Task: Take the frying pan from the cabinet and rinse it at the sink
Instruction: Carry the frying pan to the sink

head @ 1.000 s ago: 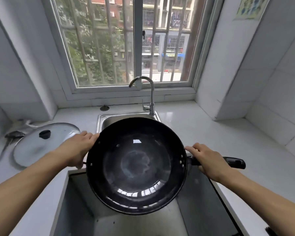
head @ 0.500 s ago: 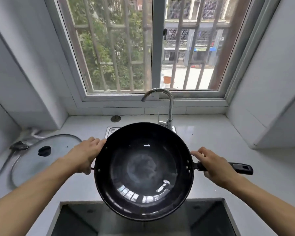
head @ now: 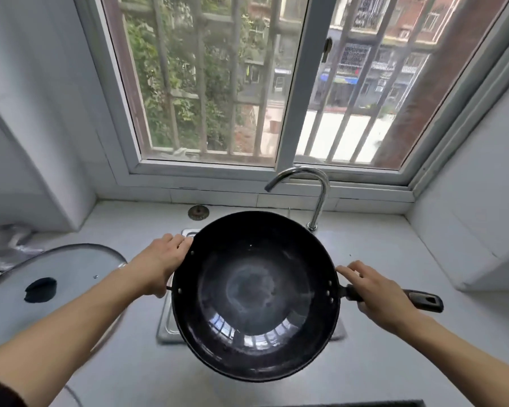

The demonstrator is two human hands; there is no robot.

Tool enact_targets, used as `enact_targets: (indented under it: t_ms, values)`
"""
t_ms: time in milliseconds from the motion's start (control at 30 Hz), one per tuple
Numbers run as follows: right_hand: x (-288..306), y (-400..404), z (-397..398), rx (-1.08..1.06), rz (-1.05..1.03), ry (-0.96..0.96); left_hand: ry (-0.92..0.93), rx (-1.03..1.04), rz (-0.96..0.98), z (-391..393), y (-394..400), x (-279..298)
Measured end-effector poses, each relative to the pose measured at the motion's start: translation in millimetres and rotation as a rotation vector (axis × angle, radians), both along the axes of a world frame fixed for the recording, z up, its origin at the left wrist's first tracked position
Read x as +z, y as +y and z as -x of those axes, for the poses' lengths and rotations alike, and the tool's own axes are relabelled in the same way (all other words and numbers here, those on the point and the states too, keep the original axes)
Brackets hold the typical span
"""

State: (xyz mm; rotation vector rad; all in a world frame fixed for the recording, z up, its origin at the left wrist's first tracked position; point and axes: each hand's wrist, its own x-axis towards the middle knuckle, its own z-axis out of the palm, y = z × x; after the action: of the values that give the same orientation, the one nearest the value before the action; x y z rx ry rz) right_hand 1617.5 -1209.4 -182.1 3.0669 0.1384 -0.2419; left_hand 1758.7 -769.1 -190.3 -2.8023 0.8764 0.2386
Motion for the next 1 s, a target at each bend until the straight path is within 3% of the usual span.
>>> enact_targets:
  t_ms: [567,1000]
  values:
    - [-59,-22,-109,0.04,-0.071,0.095,0.137,0.08,-0.028,-78,-18,-40]
    - [-98,-24,-139,0.058,-0.1,0.171,0.211,0.098,-0.039,-96,-19,-79]
